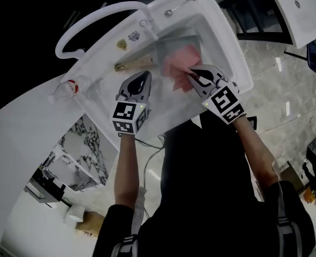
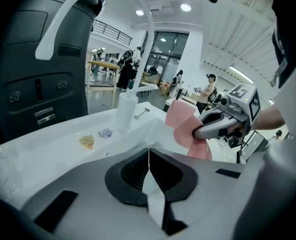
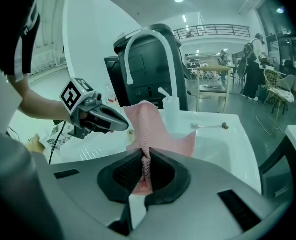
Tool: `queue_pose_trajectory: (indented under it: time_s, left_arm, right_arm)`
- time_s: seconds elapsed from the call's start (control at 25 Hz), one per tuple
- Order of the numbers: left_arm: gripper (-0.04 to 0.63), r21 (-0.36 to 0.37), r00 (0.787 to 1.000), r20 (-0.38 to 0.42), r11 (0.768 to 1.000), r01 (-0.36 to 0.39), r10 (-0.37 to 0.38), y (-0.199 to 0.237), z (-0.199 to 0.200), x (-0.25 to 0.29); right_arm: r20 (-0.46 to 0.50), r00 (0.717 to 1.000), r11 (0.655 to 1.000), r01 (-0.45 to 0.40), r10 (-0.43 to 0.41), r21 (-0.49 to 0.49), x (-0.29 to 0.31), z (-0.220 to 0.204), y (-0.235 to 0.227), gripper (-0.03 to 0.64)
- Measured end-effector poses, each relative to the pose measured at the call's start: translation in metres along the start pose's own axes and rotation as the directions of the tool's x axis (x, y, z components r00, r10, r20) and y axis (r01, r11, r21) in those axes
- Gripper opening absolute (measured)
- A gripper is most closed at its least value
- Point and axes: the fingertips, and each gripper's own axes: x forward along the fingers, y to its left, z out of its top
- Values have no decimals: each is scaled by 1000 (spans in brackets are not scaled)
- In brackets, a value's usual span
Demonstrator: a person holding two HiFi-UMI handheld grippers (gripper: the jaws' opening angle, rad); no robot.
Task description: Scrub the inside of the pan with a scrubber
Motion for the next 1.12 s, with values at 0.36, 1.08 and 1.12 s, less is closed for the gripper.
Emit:
queue_pose_trajectory:
  time_s: [0.36,1.08,1.12]
  left_arm:
    - [34,44,991,-134,999,-11,17,47,-47,51]
    - [34,89,941,-326,994,-63,89,81,-91,96]
    - [32,89,940,-329,994,-62,88,81,-91,96]
  right_arm:
    - [-92,995,998,50,-45,46,67,-44,-22,26]
    - [-256,966,996,59,-38,72,178,-111,-50,26]
    - [-259,965,996,58,-38,70,182,-112,-51,26]
